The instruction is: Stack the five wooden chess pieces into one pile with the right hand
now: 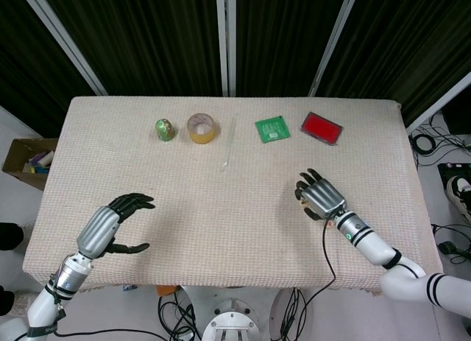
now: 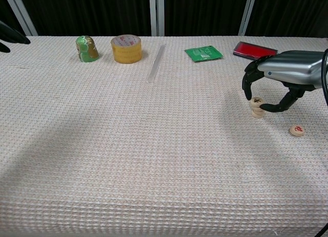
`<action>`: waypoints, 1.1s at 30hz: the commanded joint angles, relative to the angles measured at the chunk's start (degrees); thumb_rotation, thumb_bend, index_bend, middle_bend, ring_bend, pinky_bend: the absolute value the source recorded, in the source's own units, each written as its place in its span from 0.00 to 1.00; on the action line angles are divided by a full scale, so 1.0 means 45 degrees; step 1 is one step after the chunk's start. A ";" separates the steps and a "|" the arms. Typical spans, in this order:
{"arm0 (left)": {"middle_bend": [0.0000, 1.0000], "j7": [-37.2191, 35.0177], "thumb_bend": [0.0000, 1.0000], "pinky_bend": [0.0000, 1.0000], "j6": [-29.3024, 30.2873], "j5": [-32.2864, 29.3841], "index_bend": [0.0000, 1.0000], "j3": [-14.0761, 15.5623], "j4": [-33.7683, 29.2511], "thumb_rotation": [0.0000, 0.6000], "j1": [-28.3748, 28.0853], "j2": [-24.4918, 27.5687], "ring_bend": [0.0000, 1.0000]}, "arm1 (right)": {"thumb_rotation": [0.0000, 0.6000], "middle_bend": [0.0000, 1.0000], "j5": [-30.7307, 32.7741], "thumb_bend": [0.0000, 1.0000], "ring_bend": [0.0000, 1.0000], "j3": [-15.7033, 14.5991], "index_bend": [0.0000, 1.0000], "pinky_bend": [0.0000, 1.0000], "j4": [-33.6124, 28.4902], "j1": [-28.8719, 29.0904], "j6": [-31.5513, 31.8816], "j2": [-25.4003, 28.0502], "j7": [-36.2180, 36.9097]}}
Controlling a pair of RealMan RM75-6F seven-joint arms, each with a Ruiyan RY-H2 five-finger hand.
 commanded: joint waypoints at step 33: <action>0.21 0.0373 0.00 0.23 0.0269 0.0266 0.27 0.0100 -0.0287 1.00 0.0134 0.0031 0.17 | 1.00 0.19 -0.1406 0.26 0.03 -0.1019 0.42 0.07 0.1348 -0.3009 0.2934 -0.0752 0.1404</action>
